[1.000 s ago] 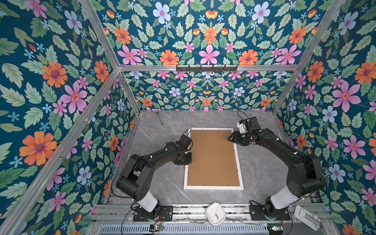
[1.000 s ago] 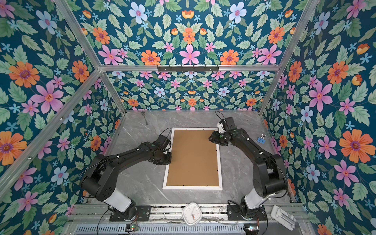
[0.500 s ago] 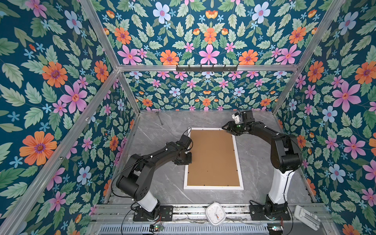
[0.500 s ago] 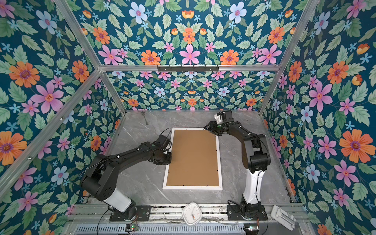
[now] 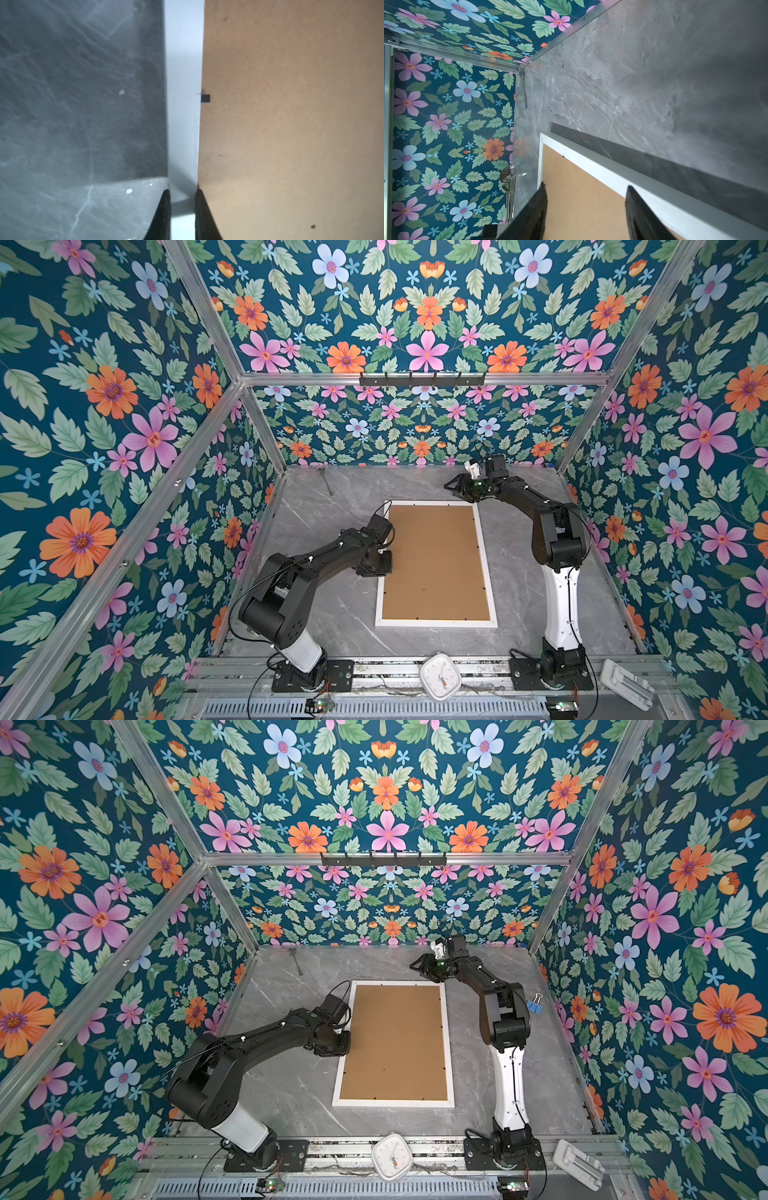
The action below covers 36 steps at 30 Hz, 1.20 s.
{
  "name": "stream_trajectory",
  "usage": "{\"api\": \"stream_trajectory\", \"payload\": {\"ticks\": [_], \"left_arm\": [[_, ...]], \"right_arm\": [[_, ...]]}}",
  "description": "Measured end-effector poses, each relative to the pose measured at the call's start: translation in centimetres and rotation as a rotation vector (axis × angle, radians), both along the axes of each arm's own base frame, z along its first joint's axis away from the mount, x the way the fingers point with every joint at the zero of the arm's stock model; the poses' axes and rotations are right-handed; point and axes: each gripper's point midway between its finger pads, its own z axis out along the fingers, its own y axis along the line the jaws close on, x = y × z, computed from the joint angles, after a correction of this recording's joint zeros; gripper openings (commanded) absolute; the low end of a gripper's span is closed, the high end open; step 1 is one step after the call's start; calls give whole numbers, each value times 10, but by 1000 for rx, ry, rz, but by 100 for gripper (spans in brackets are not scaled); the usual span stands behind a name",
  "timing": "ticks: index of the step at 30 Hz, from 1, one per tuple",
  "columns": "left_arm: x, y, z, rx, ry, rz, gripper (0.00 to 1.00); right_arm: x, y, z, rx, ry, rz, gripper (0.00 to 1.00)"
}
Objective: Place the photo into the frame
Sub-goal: 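Lift the right gripper and move it to the frame's far edge, then pinch the far frame edge with the right gripper while left holds side edge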
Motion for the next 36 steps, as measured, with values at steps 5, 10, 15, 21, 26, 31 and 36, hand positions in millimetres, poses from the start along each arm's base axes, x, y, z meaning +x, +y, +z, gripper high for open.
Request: {"api": "stream_trajectory", "payload": {"ticks": [5, 10, 15, 21, 26, 31, 36], "left_arm": [[0, 0, -1, -1, -1, 3, 10], [0, 0, -1, -1, 0, 5, 10], [0, 0, -1, -1, 1, 6, 10], [-1, 0, -1, -3, 2, 10, 10], [-1, 0, -2, -3, 5, 11, 10], [-1, 0, -4, 0, 10, 12, 9], [-1, 0, -5, 2, 15, 12, 9]], "right_arm": [[1, 4, -15, 12, 37, 18, 60], [-2, 7, -23, 21, 63, 29, 60], [-10, 10, -27, 38, 70, 51, 60], [-13, 11, -28, 50, 57, 67, 60], [-19, 12, -28, 62, 49, 80, 59], [-21, 12, -29, 60, 36, 81, 59], [-22, 12, -30, 60, 25, 86, 59]]}}
